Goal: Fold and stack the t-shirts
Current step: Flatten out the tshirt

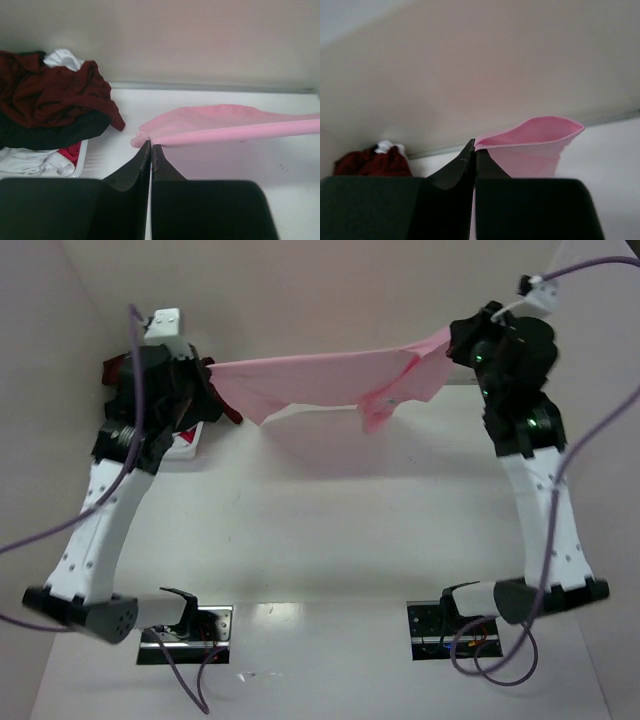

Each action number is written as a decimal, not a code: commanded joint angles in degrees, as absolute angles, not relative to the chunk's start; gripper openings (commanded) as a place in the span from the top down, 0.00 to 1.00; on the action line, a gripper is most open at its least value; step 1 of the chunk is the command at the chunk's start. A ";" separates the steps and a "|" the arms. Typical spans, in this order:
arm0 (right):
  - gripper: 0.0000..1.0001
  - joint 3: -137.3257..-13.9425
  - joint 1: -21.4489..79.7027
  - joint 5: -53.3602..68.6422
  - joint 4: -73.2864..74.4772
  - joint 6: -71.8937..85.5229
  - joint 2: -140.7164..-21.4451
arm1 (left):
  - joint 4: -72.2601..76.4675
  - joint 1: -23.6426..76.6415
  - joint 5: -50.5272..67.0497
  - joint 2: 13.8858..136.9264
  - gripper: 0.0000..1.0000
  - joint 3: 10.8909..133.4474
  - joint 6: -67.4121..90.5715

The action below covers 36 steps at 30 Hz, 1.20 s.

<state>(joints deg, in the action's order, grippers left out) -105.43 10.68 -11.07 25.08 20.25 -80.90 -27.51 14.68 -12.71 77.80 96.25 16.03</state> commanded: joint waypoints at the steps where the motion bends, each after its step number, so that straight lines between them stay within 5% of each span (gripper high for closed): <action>1: 1.00 -105.55 11.15 -7.48 22.76 16.19 -69.27 | -26.71 14.33 -13.27 65.00 1.00 94.22 15.91; 9: 1.00 -116.63 13.10 -6.86 29.97 18.19 -62.93 | -33.49 14.33 -12.66 54.32 1.00 101.07 17.22; 17: 1.00 -106.28 13.10 -10.98 28.75 19.25 -70.29 | -32.70 14.33 -10.72 63.45 1.00 96.43 17.23; 30: 1.00 -87.20 11.26 -14.85 14.78 18.80 -94.73 | -22.95 14.33 -9.58 96.10 1.00 88.59 17.31; 36: 1.00 -95.08 9.93 -13.36 13.10 20.21 -113.45 | -22.94 12.32 -11.95 115.44 1.00 101.93 16.79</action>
